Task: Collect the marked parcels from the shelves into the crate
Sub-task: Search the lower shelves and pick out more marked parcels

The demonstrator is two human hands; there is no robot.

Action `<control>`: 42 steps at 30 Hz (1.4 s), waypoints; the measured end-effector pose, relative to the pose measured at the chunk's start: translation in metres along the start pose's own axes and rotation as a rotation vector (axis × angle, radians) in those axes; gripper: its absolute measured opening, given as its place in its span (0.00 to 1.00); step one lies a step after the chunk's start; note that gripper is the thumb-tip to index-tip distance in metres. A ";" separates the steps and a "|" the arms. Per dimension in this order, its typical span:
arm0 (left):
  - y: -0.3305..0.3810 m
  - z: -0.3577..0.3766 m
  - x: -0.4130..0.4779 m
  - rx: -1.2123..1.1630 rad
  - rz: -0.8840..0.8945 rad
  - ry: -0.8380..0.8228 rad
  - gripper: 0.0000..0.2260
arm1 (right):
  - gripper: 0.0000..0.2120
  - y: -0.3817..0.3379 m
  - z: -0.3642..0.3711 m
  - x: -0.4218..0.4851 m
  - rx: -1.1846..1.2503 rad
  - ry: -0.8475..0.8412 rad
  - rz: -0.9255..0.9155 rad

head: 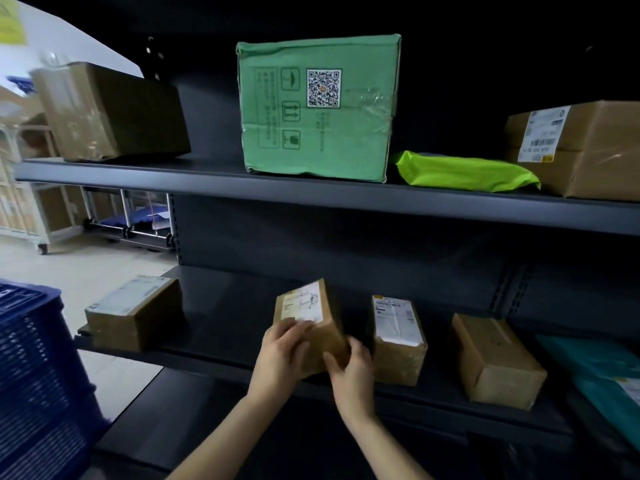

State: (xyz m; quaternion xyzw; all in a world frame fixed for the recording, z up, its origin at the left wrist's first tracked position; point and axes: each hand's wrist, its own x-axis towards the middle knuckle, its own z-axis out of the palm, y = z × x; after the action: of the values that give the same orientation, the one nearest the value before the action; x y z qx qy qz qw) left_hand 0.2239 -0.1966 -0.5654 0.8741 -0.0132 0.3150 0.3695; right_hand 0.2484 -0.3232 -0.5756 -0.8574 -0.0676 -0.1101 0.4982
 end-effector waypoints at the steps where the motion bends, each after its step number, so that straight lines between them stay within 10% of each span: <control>1: -0.001 -0.001 0.000 0.058 0.010 -0.019 0.15 | 0.19 0.005 0.002 -0.003 0.011 -0.014 0.036; 12: -0.001 0.000 0.003 0.375 0.083 -0.135 0.17 | 0.24 0.023 -0.044 -0.016 -0.149 -0.132 -0.026; 19: 0.051 0.052 -0.006 0.276 0.206 -0.132 0.23 | 0.18 0.054 -0.149 -0.004 -0.301 0.207 -0.085; 26: 0.094 0.103 0.014 0.254 -0.162 -0.364 0.39 | 0.30 0.083 -0.203 0.025 -0.765 0.275 0.134; 33: 0.114 0.134 0.024 0.370 -0.313 -0.327 0.47 | 0.47 0.087 -0.200 0.039 -0.736 0.105 0.435; 42: 0.115 0.137 0.025 0.285 -0.302 -0.242 0.36 | 0.38 0.088 -0.216 0.038 -0.841 0.302 0.146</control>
State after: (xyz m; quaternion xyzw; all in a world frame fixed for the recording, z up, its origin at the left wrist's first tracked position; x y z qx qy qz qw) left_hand 0.2889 -0.3647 -0.5509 0.9410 0.1179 0.1478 0.2808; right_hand 0.2791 -0.5545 -0.5365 -0.9621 0.1173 -0.2165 0.1172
